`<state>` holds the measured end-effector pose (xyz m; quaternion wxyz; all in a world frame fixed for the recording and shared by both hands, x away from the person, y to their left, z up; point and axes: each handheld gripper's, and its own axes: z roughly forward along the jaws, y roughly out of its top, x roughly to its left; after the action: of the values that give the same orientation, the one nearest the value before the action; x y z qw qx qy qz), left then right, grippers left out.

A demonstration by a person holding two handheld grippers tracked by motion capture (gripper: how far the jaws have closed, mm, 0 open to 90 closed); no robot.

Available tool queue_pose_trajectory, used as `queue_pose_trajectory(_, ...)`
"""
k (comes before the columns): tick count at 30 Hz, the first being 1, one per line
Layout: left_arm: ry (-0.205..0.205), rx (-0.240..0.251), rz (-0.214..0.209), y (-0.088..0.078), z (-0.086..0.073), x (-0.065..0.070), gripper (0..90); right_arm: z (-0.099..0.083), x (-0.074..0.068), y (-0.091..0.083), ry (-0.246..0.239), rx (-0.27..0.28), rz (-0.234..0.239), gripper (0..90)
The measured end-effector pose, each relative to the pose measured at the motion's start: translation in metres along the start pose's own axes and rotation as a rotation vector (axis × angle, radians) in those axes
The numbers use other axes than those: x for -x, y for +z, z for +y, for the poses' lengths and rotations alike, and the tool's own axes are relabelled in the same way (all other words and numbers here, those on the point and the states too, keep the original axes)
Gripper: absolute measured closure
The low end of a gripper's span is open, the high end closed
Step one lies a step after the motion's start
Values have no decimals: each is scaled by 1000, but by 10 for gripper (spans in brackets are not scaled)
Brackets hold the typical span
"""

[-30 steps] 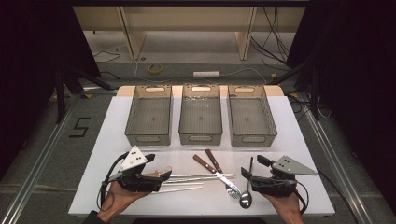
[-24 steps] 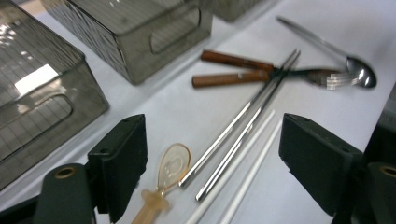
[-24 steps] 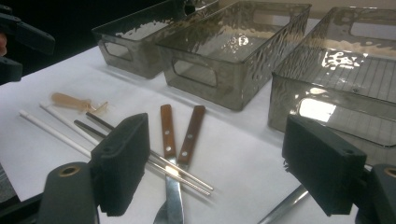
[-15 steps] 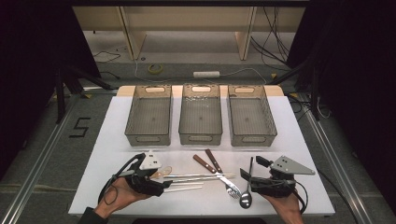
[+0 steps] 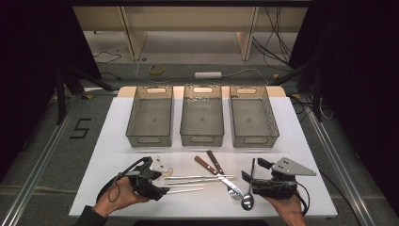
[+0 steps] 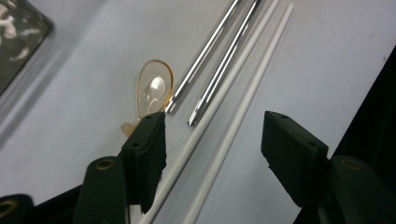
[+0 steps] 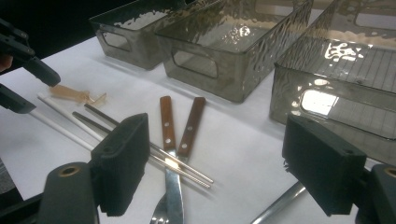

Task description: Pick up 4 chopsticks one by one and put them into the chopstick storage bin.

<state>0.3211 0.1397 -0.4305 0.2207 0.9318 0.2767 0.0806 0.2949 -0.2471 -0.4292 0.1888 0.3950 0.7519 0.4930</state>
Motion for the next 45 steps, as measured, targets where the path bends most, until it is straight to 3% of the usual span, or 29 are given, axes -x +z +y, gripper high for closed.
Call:
queue_pose_trajectory(3, 22, -69, -12, 4, 1, 1, 432, 0, 0, 1, 0, -2, 1, 244)
queue_pose_trajectory(9, 66, -150, -39, 13, 1, 5, 521, -1, -1, 2, -6, -16, 11, 244)
queue_pose_trajectory(20, 91, -212, -53, 22, -1, -1, 644, -1, -1, 3, -6, -21, 19, 244)
queue_pose_trajectory(35, 156, -297, -62, 33, 1, 1, 757, -1, -1, 4, -7, -34, 29, 246)
queue_pose_trajectory(37, 148, -290, -62, 34, 1, 3, 766, -1, -1, 4, -6, -36, 31, 247)
queue_pose_trajectory(38, 171, -301, -61, 34, 2, 3, 769, -1, -1, 4, -7, -37, 31, 247)
queue_pose_trajectory(45, 233, -298, -67, 34, 1, 6, 797, -1, -1, 4, -5, -42, 31, 248)
